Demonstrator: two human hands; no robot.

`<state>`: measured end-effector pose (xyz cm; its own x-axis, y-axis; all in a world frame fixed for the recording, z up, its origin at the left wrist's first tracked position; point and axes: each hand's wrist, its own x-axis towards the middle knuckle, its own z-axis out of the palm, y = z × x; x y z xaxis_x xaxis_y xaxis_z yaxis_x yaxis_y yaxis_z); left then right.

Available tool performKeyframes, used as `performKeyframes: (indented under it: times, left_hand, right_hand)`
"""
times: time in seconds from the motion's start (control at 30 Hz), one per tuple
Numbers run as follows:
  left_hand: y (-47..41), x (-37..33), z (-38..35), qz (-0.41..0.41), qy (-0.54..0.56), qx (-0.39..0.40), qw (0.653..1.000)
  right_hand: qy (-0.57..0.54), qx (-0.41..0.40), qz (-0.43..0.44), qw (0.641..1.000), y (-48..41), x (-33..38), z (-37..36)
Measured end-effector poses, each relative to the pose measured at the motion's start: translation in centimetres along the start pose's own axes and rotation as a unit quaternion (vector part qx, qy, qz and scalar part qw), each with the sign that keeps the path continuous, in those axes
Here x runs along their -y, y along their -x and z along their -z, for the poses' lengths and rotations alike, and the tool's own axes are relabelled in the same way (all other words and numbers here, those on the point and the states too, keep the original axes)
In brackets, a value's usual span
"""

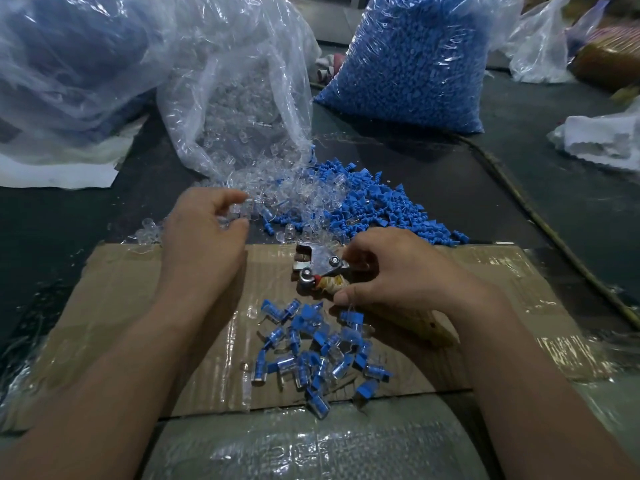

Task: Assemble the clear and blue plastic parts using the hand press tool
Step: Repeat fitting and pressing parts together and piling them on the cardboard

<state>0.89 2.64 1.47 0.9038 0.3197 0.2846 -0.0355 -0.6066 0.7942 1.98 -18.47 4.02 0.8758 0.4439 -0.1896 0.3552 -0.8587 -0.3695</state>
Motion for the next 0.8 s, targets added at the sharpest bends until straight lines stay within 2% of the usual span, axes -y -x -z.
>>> performKeyframes:
  times: [0.13,0.23,0.37,0.57,0.73,0.8]
  left_hand:
    - [-0.6,0.8,-0.1,-0.011,-0.118,-0.006,0.993]
    - [-0.8,1.1,-0.3,0.004,-0.175,0.047,0.983]
    - [-0.9,1.5,-0.5,-0.026,-0.225,0.077,0.971]
    - [-0.6,1.2,-0.4,-0.059,-0.198,0.039,0.978]
    - [-0.2,0.5,-0.1,-0.058,-0.112,-0.008,0.992]
    - [-0.1,0.2,-0.1,-0.056,-0.080,-0.004,0.995]
  right_hand:
    - [-0.030,0.011,-0.006,0.999,0.1,-0.2,0.2]
    - [-0.054,0.004,-0.018,0.998,0.0,-0.1,0.2]
    - [-0.076,-0.058,-0.036,0.995,-0.3,-0.5,0.2]
    - [-0.104,-0.217,-0.083,0.967,-0.7,-1.7,0.3]
    - [-0.102,-0.249,-0.117,0.956,-1.2,-2.4,0.2]
    - [-0.102,-0.247,-0.120,0.956,-1.3,-2.6,0.1]
